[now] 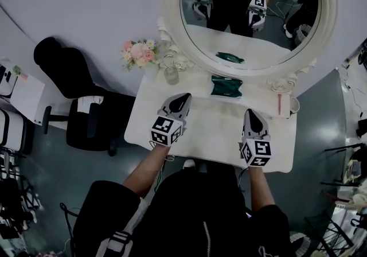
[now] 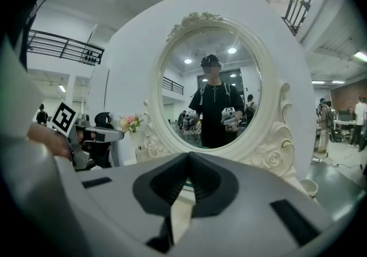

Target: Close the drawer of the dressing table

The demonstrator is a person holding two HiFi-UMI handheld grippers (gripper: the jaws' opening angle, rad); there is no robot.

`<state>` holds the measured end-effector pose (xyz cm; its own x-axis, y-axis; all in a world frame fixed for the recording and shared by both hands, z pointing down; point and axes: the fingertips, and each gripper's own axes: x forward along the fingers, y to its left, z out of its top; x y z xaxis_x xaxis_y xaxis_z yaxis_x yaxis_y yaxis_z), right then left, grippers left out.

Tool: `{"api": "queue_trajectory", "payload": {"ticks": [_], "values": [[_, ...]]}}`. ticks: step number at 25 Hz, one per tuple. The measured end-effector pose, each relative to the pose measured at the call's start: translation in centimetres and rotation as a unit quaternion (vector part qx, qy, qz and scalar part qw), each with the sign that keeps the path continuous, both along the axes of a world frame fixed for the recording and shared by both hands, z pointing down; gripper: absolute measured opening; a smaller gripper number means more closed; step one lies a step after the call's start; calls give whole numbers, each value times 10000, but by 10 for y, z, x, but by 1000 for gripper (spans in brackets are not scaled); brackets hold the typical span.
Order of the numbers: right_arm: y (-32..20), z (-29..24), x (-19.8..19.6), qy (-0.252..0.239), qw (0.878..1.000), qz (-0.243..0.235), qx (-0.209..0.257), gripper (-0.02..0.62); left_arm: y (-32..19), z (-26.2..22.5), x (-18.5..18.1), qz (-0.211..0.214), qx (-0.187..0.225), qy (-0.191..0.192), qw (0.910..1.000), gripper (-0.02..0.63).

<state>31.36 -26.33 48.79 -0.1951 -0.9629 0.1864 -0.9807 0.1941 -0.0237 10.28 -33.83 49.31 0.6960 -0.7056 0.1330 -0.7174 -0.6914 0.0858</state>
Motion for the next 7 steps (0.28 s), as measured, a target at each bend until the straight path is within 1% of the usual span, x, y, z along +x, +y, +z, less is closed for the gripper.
{"api": "queue_trajectory", "payload": {"ticks": [7], "values": [[3,2,-3,1,10000,-51,-15,-11,2,4,-1,-21,-51,25,10000,5]]}}
